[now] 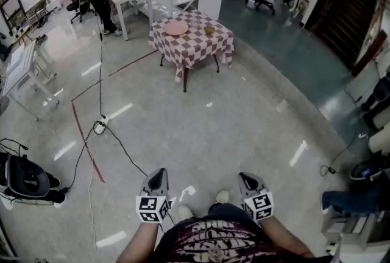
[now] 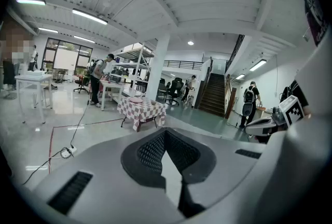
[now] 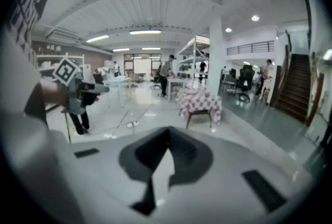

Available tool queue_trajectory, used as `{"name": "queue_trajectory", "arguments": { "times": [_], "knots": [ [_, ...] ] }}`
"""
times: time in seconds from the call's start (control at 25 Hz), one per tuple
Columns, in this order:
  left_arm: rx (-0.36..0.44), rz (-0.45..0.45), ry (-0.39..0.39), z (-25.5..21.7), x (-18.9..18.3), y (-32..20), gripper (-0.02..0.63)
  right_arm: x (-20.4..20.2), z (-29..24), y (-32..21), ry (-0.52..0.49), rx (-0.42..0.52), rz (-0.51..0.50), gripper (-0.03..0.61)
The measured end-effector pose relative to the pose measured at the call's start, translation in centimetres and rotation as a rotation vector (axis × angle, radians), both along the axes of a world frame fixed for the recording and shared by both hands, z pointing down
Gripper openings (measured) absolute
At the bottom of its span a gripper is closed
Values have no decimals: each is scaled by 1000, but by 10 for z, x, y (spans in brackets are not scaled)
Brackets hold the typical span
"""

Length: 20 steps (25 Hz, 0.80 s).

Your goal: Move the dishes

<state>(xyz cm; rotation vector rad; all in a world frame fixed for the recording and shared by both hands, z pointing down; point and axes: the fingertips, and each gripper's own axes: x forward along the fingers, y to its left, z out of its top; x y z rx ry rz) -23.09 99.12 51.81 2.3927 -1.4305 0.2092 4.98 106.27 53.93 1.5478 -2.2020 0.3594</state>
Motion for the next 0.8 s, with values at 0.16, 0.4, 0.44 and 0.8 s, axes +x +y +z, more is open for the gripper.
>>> {"name": "queue_trajectory", "arguments": {
  "times": [0.16, 0.4, 0.44, 0.8],
  "knots": [
    [2, 26, 32, 0, -6, 14, 23, -9, -2, 15, 16, -6, -3, 34],
    [13, 65, 49, 0, -3, 19, 23, -21, -2, 27, 22, -20, -2, 34],
    [16, 68, 44, 1, -2, 15, 23, -22, 0, 25, 20, -21, -3, 34],
    [-16, 72, -12, 13, 2, -11, 23, -31, 12, -5, 12, -19, -10, 34]
  ]
}}
